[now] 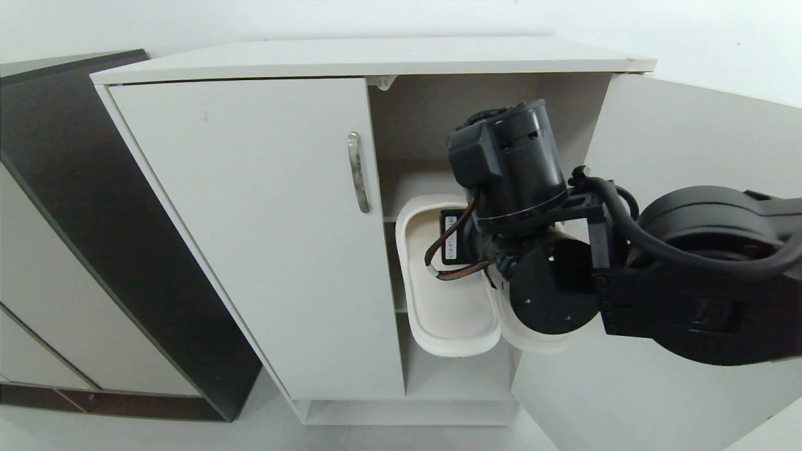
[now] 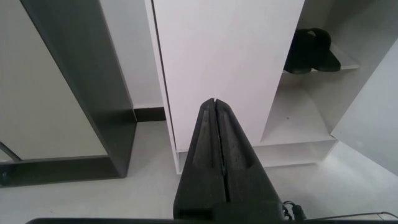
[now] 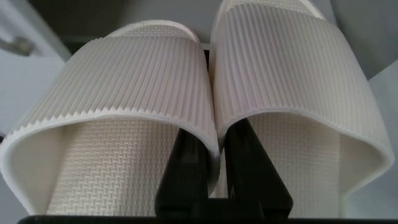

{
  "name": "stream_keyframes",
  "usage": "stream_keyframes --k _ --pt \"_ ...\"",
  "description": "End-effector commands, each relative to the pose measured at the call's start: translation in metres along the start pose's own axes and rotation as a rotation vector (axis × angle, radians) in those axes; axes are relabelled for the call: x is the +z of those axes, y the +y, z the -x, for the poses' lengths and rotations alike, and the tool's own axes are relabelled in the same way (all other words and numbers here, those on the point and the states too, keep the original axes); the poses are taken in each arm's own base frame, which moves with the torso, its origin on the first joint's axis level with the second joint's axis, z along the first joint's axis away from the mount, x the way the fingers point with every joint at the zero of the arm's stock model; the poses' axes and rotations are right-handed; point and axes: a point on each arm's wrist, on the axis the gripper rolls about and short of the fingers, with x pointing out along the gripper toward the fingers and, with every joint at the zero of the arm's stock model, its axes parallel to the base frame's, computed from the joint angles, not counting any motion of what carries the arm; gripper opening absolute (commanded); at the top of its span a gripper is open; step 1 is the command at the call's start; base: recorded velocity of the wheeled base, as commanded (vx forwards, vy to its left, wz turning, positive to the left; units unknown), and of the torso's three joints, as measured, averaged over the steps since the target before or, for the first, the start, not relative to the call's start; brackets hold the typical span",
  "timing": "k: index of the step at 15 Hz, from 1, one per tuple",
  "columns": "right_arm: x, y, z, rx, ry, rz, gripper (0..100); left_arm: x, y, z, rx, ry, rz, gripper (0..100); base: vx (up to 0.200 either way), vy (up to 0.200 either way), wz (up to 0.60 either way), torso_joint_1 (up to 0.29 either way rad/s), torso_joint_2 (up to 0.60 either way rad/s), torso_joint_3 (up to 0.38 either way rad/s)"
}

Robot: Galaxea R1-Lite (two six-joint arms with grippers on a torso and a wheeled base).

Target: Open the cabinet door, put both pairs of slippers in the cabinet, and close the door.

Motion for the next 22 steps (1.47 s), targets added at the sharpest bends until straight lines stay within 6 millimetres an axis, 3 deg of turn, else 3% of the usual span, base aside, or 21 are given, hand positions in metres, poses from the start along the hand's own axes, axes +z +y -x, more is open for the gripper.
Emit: stream_keyframes --k 1,6,16,22 --pt "-0.008 0.006 -0.008 -0.016 0.011 0.018 0 0.0 0.0 0.0 -0.001 0.0 0.0 0 0.0 0.0 0.0 0.0 0.0 0.0" --pt "-0.007 0.005 -0.009 -0.017 0.01 0.017 0 0.0 0.0 0.0 -0.001 0.0 0.0 0 0.0 0.0 0.0 0.0 0.0 0.0" --pt "-0.007 0.002 -0.018 -0.041 0.009 0.032 0 0.0 0.0 0.0 -0.001 0.0 0.0 0 0.2 0.0 0.0 0.003 0.0 0.003" --pt "-0.019 0.007 -0.039 -0.062 -0.004 0.008 0 0.0 0.0 0.0 -0.001 0.0 0.0 0 0.033 0.0 0.0 0.0 0.0 0.0"
